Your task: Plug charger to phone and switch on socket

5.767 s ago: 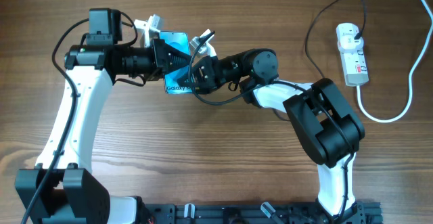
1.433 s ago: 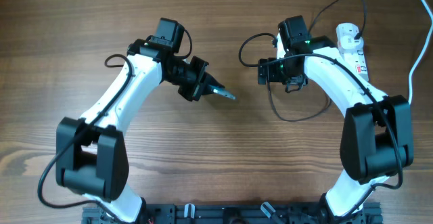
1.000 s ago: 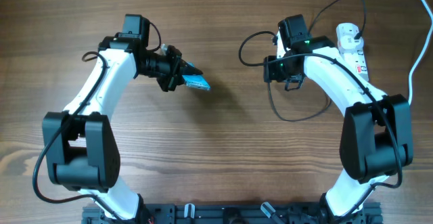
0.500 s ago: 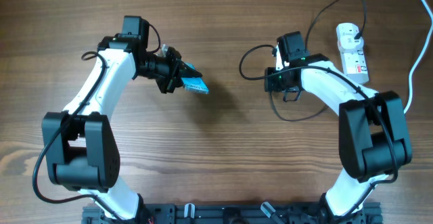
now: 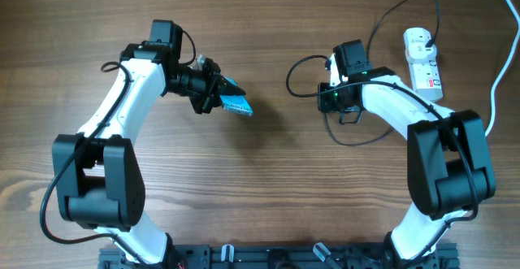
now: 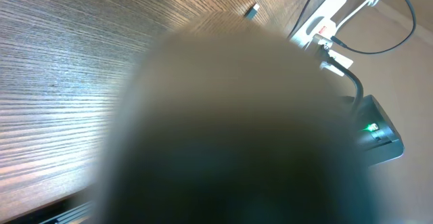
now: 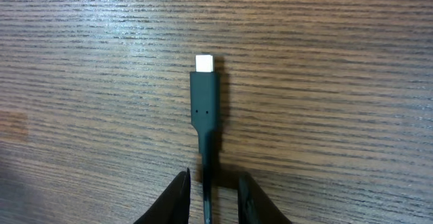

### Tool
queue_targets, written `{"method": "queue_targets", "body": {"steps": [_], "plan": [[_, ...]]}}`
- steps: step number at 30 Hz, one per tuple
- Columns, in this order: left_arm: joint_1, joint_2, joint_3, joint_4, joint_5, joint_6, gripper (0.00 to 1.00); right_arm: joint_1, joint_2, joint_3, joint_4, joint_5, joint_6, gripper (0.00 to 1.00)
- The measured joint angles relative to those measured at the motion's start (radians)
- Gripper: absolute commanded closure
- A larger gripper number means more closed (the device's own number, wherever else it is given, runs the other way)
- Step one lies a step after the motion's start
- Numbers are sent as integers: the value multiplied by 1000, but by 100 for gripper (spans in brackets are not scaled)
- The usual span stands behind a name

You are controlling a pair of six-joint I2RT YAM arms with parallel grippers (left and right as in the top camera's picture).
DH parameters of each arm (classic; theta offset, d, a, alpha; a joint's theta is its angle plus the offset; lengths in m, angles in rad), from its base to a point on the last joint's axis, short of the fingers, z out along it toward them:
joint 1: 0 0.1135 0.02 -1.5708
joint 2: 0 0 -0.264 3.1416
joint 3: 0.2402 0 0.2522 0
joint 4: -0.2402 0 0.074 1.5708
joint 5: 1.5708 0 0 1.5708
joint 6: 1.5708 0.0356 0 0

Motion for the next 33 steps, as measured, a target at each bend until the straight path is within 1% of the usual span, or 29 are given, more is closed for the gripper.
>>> {"method": "queue_targets", "body": {"steps": [1,3,5,6,7,9,10,12,20,22,23,24,25,28,29,30,31,33], "plan": [[0,0,0,0,0,0,96,0,0,0,5,-7,1,53],[0,0,0,0,0,0,96,3,0,0,36,-18,-1,45],[0,0,0,0,0,0,96,3,0,-5,88,-21,0,44],[0,0,0,-1,0,0,96,3,1,-9,112,-21,0,45],[0,0,0,0,0,0,96,3,2,-10,122,-21,0,56],[0,0,0,0,0,0,96,3,2,-10,130,-21,2,74],[0,0,0,0,0,0,96,3,2,-10,121,-22,-2,81],[0,0,0,-3,0,0,96,3,2,-10,60,-22,1,83],[-1,0,0,-3,-7,0,96,4,-9,10,-235,-34,0,85],[-1,0,0,-3,-10,0,96,12,-10,11,-288,-33,-4,83],[-1,0,0,-3,-12,0,96,21,-10,11,-306,-33,-8,79],[-1,0,0,-3,-12,0,96,39,-10,11,-322,-32,-10,79],[-1,0,0,-3,-12,0,96,59,-11,11,-327,-32,-15,76],[-1,0,0,-3,-13,0,96,93,-6,29,-381,-29,-20,61],[-1,0,0,-3,-13,0,96,103,1,49,-431,-29,-29,57],[-1,0,0,-3,-13,0,96,106,7,84,-481,-29,-41,57],[-1,0,0,-4,-13,0,96,107,11,132,-535,-27,-58,56],[-1,0,0,-6,-16,0,96,107,11,253,-586,-26,-80,52]]}}
